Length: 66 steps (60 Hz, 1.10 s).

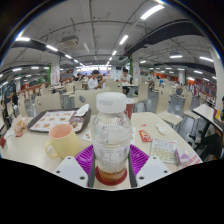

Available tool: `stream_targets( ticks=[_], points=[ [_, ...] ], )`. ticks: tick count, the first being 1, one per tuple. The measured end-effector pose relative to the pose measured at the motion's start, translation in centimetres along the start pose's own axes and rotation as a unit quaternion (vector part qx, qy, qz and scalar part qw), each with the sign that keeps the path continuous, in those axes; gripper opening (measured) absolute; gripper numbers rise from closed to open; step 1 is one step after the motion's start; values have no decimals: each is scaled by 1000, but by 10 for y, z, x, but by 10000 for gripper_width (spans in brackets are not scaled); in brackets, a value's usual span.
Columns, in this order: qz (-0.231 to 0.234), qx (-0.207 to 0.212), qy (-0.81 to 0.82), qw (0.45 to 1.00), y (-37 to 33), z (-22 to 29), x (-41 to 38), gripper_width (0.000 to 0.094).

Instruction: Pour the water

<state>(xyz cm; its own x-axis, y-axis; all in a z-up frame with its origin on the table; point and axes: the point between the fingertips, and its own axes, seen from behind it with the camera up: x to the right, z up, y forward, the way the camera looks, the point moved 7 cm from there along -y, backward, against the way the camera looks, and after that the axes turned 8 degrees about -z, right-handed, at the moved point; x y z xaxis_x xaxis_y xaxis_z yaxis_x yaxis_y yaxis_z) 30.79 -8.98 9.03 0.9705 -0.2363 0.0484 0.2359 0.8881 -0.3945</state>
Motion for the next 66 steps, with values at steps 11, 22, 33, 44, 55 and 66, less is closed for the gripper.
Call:
stream_targets(
  ticks=[11,22,33,44,55,66],
  points=[
    [-3,-52,9,999,-8,-7,-1,873],
    [-37,-82,-5,996,-45,-3,1,846],
    [-42,-109,-21,993,-120,8,-16,841],
    [-41,-121,-18,992,-197,21,-39,844],
    [-38,-118,-17,992,-243,28,-58,847],
    [-26,-115,-14,993,-260,29,-65,845]
  ],
)
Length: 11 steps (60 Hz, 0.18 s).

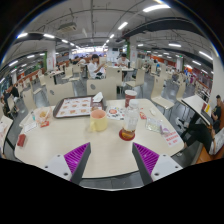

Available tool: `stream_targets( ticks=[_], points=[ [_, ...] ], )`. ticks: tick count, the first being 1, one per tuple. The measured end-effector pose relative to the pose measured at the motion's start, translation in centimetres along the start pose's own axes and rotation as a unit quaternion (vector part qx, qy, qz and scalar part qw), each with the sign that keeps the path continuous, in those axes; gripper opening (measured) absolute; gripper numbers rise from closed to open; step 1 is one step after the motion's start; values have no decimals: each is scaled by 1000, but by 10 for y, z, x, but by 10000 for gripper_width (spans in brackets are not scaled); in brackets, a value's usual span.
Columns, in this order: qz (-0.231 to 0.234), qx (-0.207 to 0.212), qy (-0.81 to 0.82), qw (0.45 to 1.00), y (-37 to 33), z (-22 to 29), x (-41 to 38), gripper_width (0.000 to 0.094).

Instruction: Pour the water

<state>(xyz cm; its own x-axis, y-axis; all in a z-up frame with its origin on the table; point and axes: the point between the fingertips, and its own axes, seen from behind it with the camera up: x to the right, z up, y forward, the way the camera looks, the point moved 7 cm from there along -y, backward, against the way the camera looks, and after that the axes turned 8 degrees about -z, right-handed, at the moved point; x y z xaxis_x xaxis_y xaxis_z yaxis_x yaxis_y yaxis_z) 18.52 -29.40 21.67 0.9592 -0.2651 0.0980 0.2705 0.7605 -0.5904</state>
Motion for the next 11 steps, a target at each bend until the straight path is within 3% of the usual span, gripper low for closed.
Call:
stream_targets(
  ticks=[11],
  points=[
    [5,9,-10,1000,-6,4,1,843]
  ],
)
